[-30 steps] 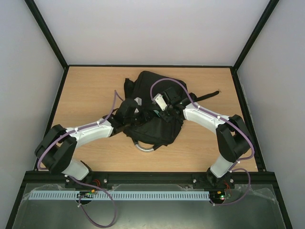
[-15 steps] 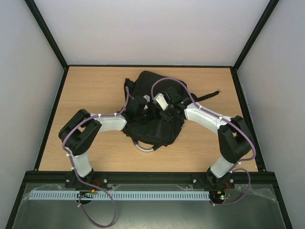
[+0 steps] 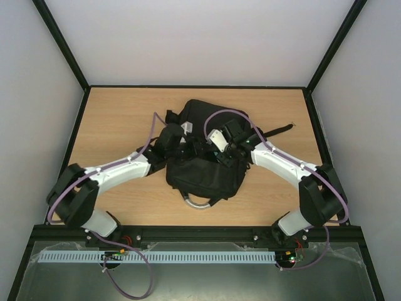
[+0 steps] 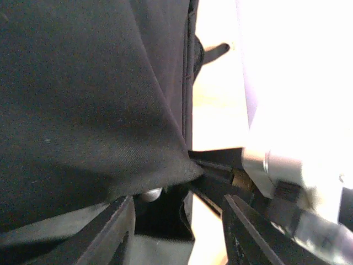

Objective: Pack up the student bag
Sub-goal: Place the stationery in the student bag.

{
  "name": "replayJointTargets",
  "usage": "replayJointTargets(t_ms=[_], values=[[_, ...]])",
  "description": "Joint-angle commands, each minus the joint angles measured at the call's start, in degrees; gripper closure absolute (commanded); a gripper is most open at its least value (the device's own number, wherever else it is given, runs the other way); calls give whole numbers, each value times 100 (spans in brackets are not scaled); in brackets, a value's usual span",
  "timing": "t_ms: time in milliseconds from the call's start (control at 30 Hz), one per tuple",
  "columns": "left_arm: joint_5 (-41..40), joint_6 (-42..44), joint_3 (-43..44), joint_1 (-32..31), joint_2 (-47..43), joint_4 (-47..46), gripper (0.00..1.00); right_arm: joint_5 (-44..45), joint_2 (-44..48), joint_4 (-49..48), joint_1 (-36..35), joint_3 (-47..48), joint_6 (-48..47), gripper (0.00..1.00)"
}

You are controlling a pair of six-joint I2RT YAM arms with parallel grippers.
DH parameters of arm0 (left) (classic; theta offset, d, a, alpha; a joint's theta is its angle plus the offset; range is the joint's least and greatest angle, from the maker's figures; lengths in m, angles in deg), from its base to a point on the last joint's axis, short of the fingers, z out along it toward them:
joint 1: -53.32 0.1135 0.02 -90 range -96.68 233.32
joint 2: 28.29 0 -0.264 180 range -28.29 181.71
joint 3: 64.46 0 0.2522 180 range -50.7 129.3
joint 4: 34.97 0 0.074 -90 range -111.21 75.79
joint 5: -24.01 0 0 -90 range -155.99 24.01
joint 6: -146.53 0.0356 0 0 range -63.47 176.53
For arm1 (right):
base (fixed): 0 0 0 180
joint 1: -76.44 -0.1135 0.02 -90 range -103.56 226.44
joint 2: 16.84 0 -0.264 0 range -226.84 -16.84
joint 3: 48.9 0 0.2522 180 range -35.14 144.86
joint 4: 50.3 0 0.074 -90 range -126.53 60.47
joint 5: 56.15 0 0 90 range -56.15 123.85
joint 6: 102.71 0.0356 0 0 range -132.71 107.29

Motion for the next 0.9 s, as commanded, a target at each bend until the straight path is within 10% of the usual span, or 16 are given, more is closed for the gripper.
replayJointTargets(t_ms=[0, 233, 567, 867], values=[[344, 652, -61, -98, -838, 612, 52, -148, 380, 561, -108, -443, -557, 98], [-596, 1486, -660, 114, -1932, 1558, 37, 1014, 936, 68, 308, -1251, -1295, 92], [393, 1183, -1302, 1035, -1560, 918, 32, -1182, 1089, 2380, 839, -417, -2060, 25], [804, 1152, -1274, 1194, -955, 478, 31, -2333, 1456, 2956, 956, 42, -1746, 21]])
